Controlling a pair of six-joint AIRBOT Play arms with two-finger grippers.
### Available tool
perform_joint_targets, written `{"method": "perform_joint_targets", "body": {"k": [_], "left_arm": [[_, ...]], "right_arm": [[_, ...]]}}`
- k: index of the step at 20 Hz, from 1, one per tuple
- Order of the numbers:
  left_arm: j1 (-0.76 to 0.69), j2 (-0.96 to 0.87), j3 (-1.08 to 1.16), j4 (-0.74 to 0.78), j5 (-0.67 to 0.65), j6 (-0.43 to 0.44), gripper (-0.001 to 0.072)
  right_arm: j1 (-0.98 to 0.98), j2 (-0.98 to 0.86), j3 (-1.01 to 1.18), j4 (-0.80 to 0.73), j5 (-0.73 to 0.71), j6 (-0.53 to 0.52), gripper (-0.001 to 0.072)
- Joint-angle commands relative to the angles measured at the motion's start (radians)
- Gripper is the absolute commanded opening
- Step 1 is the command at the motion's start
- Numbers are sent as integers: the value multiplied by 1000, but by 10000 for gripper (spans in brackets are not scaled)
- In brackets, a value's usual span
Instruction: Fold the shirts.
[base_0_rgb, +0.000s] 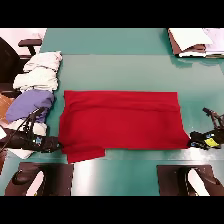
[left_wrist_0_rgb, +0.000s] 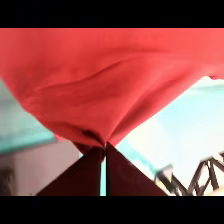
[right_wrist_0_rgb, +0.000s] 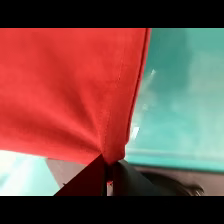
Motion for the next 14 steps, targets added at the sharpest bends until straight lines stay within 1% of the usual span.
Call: {"method": "perform_joint_targets", "body": {"k": [1,3,4,5,7,10,11,14], "left_arm": [[1,2,54,4,8,-26,20],[1,-115,125,4,129,26,20],[1,-191,166,4,182,58,21],[1,-280,216,4,233,90,22],[1,-470,333,4,309,126,22],[1,-737,499,3,340,145,23],[1,-803,538,-1,341,167,24],[1,-930,609,-5,367,190,24]], "right_arm": [[11,64,67,3,36,32,13],[11,-15,163,84,-14,32,13],[11,-70,212,114,-64,32,13],[11,-129,259,143,-105,32,13],[23,-263,356,193,-151,30,13],[109,-468,495,195,-200,29,14],[140,-526,533,197,-214,29,14],[199,-675,652,212,-247,30,15]]}}
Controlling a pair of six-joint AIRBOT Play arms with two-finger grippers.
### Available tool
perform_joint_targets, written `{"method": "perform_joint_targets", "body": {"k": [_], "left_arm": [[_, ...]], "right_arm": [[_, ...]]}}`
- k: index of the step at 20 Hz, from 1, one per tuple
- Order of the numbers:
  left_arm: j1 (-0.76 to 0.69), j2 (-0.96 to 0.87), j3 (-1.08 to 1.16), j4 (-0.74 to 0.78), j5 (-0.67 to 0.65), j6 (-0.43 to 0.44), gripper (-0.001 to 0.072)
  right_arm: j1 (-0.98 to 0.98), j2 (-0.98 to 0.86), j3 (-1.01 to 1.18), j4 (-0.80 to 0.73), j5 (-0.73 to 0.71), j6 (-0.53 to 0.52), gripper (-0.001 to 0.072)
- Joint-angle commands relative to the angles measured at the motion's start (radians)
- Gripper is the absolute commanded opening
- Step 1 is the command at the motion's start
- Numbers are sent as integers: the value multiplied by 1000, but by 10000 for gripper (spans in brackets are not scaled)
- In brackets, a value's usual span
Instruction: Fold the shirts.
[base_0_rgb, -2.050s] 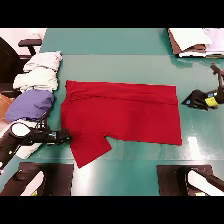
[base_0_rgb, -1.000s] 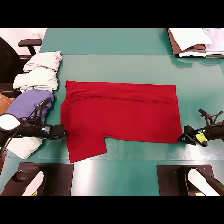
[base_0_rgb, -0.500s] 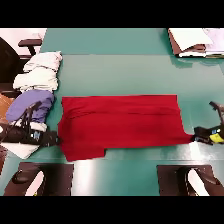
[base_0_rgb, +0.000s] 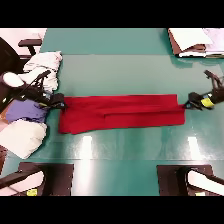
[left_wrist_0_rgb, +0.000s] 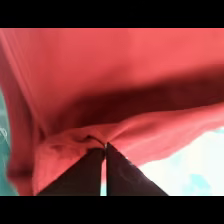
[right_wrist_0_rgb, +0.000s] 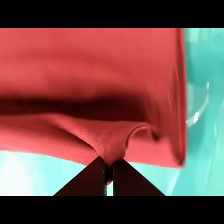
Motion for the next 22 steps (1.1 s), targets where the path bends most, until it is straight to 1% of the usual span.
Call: {"method": "perform_joint_targets", "body": {"k": [1,2,3,4,5,6,8,9,10,11,12,13,15,17,20,21,22], "left_arm": [[1,-166,96,-6,64,34,25],[2,-169,97,-6,93,33,114],[1,-168,98,-11,114,32,420],[2,-168,105,-24,118,32,555],[2,-168,117,-27,103,32,483],[2,-168,136,-40,71,32,481],[1,-167,174,-47,15,33,479],[1,-163,183,-47,9,33,437],[1,-157,185,-48,9,35,112],[-4,-151,185,-52,19,47,43],[-14,-148,185,-66,32,51,42],[-28,-148,185,-90,34,52,24],[-84,-148,185,-120,53,51,24],[-164,-148,185,-122,105,49,23],[-271,-151,185,-122,174,-26,23],[-300,-156,185,-124,206,-36,23],[-331,-166,185,-126,244,-55,23]], "right_arm": [[62,-185,152,24,-40,0,17],[63,-216,185,24,-35,0,83],[62,-240,216,24,-33,-1,240],[60,-255,240,23,-33,-20,333],[51,-259,255,23,-30,-54,346],[39,-256,257,24,-15,-86,349],[-9,-228,219,24,12,-129,496],[-48,-204,176,25,12,-146,503],[-89,-183,134,26,12,-161,515],[-138,-166,86,31,14,-172,521],[-183,-162,47,53,18,-186,603],[-229,-167,9,93,21,-203,627],[-299,-204,-57,206,20,-248,626],[-312,-249,-95,290,3,-285,625],[-249,-303,-94,311,-30,-290,624],[-219,-315,-95,311,-57,-290,606],[-190,-323,-95,311,-84,-290,522]]}}
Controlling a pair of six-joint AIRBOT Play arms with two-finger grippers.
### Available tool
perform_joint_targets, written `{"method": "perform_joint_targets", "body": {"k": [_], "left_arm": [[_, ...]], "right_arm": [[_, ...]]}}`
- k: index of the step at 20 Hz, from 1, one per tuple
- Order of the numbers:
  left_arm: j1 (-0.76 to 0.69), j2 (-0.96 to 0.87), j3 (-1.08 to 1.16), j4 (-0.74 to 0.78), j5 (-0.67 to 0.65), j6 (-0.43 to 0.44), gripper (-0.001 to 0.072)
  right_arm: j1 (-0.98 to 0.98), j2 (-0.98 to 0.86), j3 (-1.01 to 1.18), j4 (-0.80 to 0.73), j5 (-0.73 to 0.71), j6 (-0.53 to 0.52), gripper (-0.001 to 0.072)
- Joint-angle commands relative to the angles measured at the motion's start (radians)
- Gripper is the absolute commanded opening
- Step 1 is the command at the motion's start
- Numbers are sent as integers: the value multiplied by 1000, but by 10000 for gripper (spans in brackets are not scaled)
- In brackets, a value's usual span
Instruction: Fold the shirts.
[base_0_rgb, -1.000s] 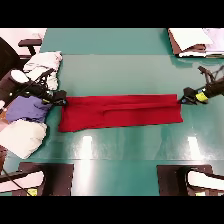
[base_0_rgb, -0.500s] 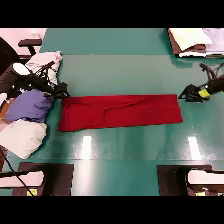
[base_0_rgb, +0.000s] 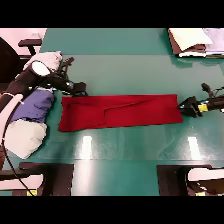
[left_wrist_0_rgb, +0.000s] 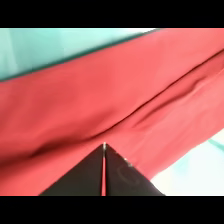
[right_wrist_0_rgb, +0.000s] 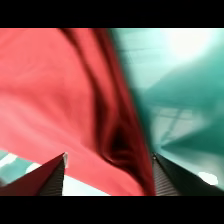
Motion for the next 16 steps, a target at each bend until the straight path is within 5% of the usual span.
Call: {"method": "perform_joint_targets", "body": {"k": [1,3,8,16], "left_arm": [[-111,-24,5,-16,118,-56,23],[-164,-73,33,-35,126,-57,23],[-278,-248,178,-63,122,-57,23],[-378,-413,328,-68,109,-80,23]], "right_arm": [[71,-37,-14,20,-94,-17,377],[93,-15,-14,23,-118,-16,17],[108,169,31,129,-51,-13,13],[416,348,372,127,-6,169,14]]}}
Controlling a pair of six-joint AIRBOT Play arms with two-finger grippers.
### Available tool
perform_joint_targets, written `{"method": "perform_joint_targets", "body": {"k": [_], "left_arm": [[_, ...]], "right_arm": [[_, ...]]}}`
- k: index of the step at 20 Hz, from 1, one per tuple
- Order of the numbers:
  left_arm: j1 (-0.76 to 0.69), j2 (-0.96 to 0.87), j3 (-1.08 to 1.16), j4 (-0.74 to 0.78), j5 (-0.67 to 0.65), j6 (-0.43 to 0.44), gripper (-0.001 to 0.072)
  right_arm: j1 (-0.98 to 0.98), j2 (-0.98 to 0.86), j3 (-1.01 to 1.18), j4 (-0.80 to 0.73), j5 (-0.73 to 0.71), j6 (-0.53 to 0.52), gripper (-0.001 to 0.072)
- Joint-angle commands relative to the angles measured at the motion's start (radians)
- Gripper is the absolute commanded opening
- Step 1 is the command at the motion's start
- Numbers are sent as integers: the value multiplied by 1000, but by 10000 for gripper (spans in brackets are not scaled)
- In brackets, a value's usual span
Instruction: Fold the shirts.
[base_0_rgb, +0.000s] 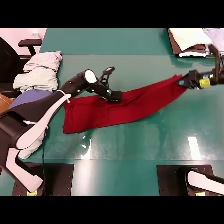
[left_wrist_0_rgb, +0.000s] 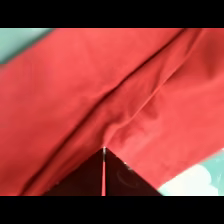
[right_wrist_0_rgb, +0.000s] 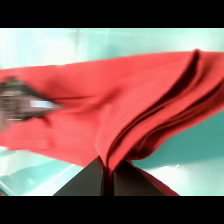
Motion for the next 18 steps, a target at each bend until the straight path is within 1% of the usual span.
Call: {"method": "perform_joint_targets", "body": {"k": [1,3,8,10,12,15,16,18], "left_arm": [[-34,-41,35,-6,-2,-6,23],[-34,-41,35,-3,-14,-6,23],[-32,-40,35,40,-45,-5,23],[1,-24,35,53,-66,-5,22],[74,45,35,110,-82,-5,23],[245,216,35,201,-106,-5,24],[307,276,35,218,-109,-5,23],[429,401,35,257,-111,-2,24]], "right_arm": [[151,33,146,5,2,69,13],[230,7,211,5,2,90,13],[371,-63,325,5,2,96,14],[413,-80,354,6,-10,97,14],[461,-84,367,6,-47,97,14],[589,-104,367,11,-130,95,14],[650,-132,367,42,-163,77,15],[776,-213,369,160,-249,10,16]]}}
